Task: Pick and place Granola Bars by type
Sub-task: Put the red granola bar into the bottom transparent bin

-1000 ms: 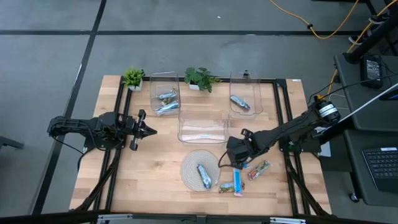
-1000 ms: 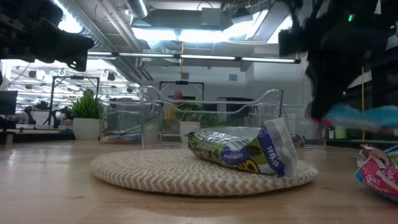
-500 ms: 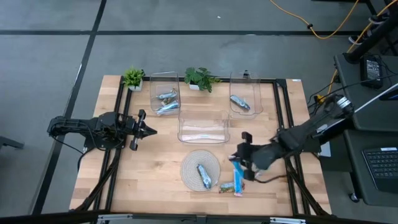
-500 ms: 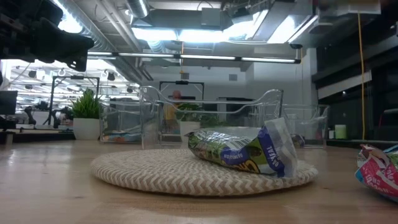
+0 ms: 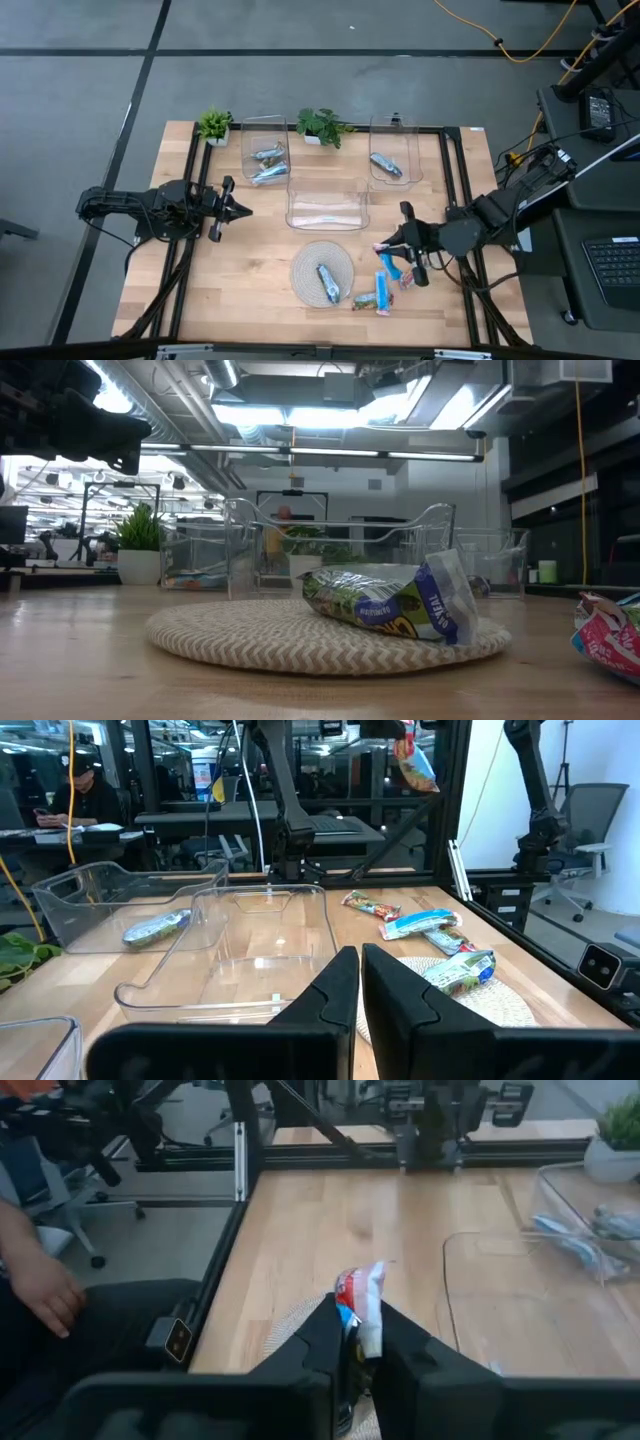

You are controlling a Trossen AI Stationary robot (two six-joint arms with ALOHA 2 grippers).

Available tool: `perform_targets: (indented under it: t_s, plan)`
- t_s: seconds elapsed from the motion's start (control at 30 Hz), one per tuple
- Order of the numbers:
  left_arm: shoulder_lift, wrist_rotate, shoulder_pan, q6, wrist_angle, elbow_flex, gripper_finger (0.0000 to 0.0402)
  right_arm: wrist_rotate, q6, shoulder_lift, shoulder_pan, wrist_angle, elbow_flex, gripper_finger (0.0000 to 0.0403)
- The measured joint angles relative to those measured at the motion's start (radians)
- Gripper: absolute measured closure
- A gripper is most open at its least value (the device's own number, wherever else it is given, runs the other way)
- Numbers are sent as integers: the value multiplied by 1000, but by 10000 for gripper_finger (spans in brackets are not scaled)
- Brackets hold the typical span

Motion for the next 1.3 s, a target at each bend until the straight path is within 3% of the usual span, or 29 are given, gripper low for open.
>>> perform_targets:
  t_s: [0.17, 0.3, 0.5, 0.87, 1.3]
  plan:
    - [0, 0, 0, 0, 0, 0, 387, 77, -45, -15, -14, 4, 0, 376]
    - [0, 0, 0, 0, 0, 0, 388, 67, -76, -16, -83, 9, 0, 381]
    - [0, 0, 0, 0, 0, 0, 391, -58, -101, -16, -238, 10, 0, 359]
    - [0, 0, 0, 0, 0, 0, 390, -326, -197, 50, -476, 91, 4, 376]
    - [0, 0, 0, 0, 0, 0, 388, -395, -338, 355, -580, -149, 336, 375]
